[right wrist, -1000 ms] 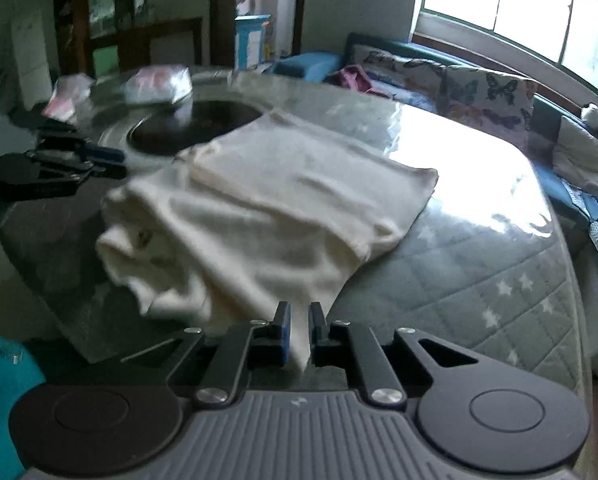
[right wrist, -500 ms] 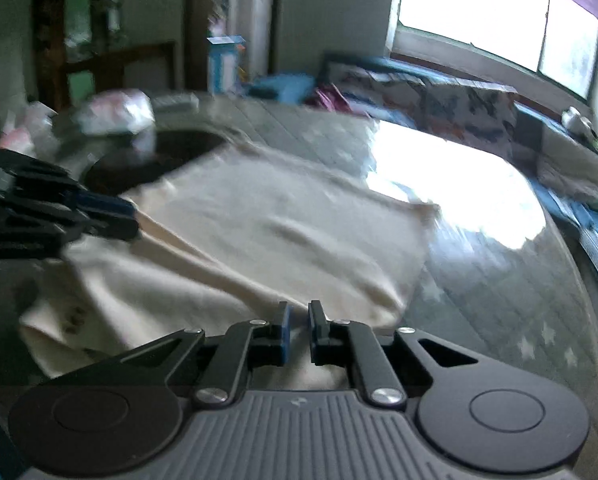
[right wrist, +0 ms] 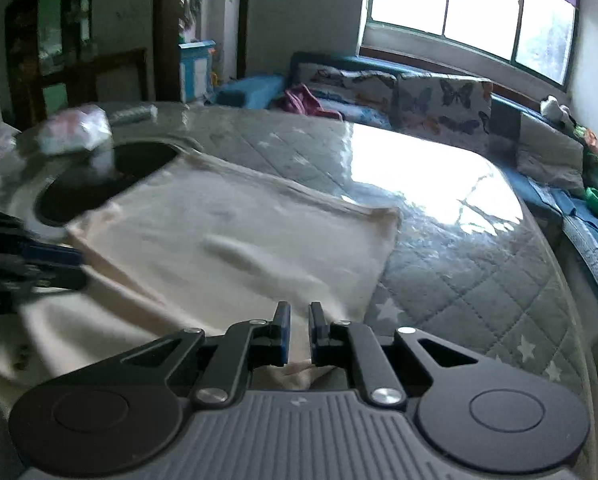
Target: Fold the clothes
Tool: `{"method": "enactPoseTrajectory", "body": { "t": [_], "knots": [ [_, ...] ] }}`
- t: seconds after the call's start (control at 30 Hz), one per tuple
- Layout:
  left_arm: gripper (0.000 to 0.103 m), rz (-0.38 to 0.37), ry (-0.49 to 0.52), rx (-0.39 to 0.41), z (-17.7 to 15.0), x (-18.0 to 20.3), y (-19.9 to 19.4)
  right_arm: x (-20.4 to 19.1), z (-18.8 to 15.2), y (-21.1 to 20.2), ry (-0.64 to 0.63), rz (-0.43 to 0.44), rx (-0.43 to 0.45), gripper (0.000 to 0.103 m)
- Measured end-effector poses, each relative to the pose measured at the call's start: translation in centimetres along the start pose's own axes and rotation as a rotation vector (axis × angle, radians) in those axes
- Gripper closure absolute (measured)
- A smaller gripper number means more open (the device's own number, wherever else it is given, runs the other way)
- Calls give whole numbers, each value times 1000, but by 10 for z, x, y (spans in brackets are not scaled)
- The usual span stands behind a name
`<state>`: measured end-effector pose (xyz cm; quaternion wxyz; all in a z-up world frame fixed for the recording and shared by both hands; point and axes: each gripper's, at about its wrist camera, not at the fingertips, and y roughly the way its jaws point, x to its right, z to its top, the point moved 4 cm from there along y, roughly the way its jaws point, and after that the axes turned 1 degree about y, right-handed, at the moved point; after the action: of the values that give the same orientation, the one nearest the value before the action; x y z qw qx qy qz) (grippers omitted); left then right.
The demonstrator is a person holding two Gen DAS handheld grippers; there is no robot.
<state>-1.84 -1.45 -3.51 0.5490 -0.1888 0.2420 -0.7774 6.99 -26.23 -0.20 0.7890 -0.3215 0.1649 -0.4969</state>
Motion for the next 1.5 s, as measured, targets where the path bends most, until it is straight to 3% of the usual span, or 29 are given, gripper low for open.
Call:
{"method": "enactPoseTrajectory", "body": {
  "t": [0.17,0.3,0.5,0.7,0.83,1.03,1.37,1.5],
  "knots": [
    [85,-4,5,-1,1,1,2,19,-8,8,45,-49,-21,95],
    [84,-8,5,9,3,1,-3,17,-12,-12,20,-30,-8,95],
    [80,-31,54,24,0,9,-27,-16,-19,-51,-65,72,20,88],
    [80,-50,110,7,-17,21,-56,-52,-44,-68,-139,161,-15,85],
    [80,-46,161,-2,-32,28,-71,-65,-61,-73,-214,128,-32,83],
    [73,-29,247,9,-46,34,-87,-70,-61,-76,-186,143,-14,83],
    [73,-27,407,44,-60,53,-78,-75,-58,-89,-245,151,-28,82],
    [72,-48,436,62,-59,58,-73,-79,-61,-98,-296,153,-33,73]
  ]
}}
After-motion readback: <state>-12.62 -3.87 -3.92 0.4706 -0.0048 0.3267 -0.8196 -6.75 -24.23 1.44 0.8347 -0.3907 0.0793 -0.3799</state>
